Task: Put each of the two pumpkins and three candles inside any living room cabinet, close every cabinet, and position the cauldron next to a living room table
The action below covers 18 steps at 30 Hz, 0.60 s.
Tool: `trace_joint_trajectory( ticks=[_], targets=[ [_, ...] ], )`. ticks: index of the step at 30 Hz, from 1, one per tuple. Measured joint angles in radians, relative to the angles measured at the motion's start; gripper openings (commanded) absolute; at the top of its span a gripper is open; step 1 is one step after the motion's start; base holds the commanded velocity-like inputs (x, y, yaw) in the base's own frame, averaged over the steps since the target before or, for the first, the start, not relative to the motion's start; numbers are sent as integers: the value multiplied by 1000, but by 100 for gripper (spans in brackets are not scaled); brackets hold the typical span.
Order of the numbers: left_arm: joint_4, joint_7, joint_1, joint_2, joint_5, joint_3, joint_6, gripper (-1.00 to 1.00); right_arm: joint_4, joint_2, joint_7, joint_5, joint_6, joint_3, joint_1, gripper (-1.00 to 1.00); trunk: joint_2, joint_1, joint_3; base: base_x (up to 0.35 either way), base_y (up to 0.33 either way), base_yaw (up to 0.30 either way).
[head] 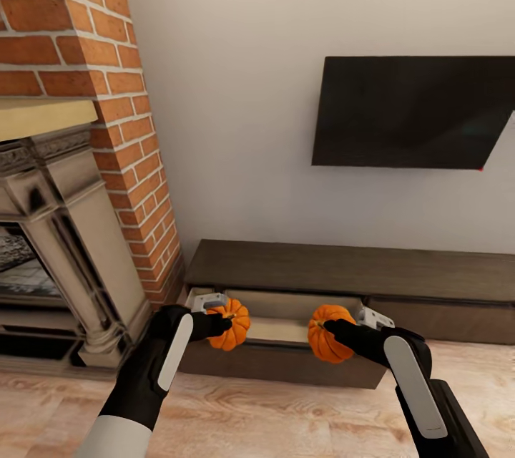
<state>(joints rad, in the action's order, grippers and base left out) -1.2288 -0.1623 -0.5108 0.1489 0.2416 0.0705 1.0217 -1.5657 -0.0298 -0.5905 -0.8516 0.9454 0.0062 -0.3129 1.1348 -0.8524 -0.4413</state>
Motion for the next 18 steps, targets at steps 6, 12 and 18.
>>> trace_joint_trajectory(
  ticks=[6,12,18],
  targets=[
    [0,0,0,0,0,0,-1,-100,0,5,1,-1,0,1,0,-100,0,0,3,143,45,-73],
    [0,0,0,-1,1,0,-2,-100,-1,8,0,0,0,2,0,-100,0,0,4,157,11,-4],
    [0,0,0,-1,0,1,-1,-100,1,4,1,1,0,1,0,-100,0,0,4,230,-44,-12]
  ],
)
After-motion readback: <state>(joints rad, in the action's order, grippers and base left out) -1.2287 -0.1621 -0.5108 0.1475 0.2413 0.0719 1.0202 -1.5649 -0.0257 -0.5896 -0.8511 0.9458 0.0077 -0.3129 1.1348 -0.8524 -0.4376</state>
